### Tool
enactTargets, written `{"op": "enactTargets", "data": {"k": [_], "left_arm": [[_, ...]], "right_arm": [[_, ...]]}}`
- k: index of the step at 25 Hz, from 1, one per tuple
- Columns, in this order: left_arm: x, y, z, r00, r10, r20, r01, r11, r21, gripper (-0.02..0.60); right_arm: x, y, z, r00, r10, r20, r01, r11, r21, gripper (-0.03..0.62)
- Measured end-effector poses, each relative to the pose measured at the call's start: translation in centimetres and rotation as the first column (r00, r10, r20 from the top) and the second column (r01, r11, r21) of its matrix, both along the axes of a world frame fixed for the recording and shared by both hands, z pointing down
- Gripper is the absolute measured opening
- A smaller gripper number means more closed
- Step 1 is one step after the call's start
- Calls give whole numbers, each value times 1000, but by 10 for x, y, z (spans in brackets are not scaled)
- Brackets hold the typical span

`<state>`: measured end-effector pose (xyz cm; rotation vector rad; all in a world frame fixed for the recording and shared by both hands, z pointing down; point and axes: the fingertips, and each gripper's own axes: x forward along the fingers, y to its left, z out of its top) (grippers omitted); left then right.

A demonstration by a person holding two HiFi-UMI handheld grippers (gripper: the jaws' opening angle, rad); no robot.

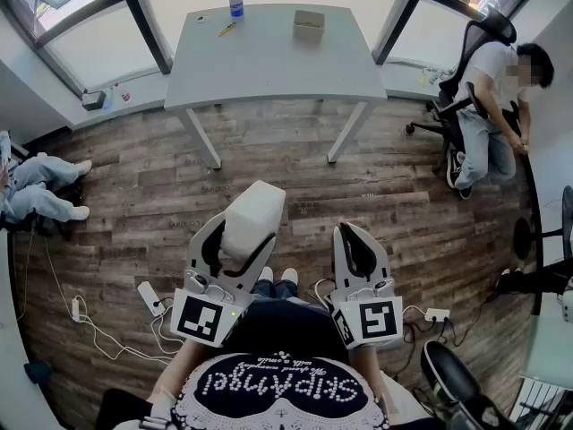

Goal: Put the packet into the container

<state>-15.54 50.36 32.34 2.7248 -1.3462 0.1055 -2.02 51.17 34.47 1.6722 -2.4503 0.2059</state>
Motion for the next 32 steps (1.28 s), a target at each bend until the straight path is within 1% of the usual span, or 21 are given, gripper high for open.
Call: {"op": "enactTargets", "data": {"k": [6,13,16,19,22,25,28,32], "left_arm": [[8,5,-2,1000,-1,-10,1,1000,-5,287],[22,11,-4,1000,-9,-17,9,1000,5,287],[29,16,-2,1000,-15,-23,15,1000,2,287],[34,22,3,1000,-10,-3,10,1000,17,287],[37,25,4,1000,-15,13,15,1000,21,287],[37,25,2,1000,-26,13,25,999,33,287],[37,20,5,1000,-27,10,26,1000,17,287],[38,3,10,1000,-21,-2,21,1000,-4,287]], "right_arm": [[5,5,-1,1000,-5,5,5,1000,1,29],[21,14,2,1000,-11,15,11,1000,0,28],[33,17,5,999,3,43,-3,1000,-7,28],[44,22,8,999,14,50,-13,1000,-16,28],[48,28,13,999,-16,43,17,1000,-24,28],[48,31,14,995,-59,85,60,998,-7,28],[53,28,13,994,-51,100,51,999,7,28],[56,11,16,992,-42,116,43,999,-4,28]]}}
